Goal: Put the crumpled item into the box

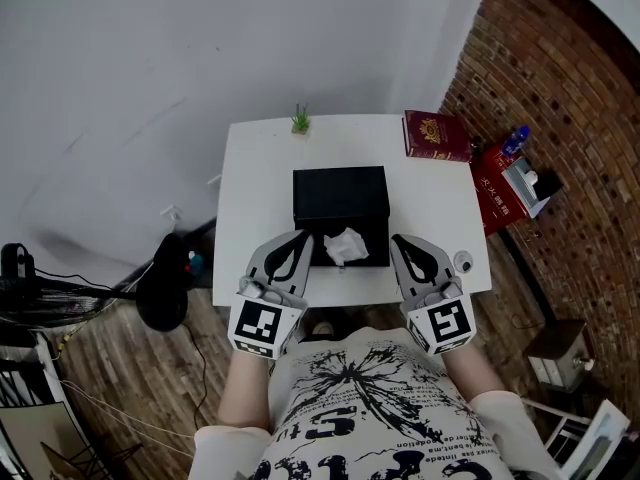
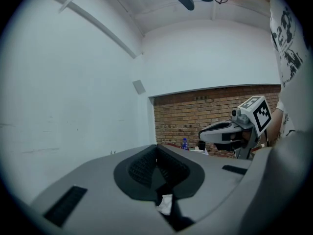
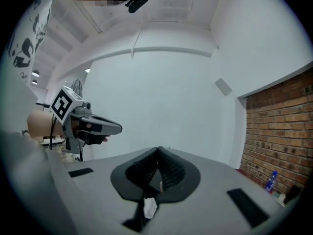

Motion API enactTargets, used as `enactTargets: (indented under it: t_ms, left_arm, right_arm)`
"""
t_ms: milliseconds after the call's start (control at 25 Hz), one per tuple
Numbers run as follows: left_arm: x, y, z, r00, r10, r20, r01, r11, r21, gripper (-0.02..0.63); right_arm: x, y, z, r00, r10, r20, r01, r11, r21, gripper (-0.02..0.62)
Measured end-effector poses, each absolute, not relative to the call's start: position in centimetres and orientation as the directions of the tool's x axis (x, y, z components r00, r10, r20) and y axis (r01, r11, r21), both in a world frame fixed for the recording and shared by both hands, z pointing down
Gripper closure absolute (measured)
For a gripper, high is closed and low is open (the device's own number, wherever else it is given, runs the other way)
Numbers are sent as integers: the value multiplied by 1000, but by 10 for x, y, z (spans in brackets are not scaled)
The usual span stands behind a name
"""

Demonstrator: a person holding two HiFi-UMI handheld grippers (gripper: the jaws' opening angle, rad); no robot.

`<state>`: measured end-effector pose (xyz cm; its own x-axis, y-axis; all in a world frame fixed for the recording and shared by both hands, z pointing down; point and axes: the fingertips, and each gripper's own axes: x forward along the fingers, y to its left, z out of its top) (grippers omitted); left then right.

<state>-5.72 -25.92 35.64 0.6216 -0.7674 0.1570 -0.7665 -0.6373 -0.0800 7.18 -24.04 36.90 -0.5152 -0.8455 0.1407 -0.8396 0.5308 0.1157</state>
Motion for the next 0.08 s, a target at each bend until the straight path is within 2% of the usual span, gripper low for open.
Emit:
enactTargets:
  t_ms: [80]
  left_arm:
    - [-58,-258,356,621,-768,158,-767,-637,-80,592]
  right_arm:
    - [71,-239,369,-516,-845,139,-839,531,117,583]
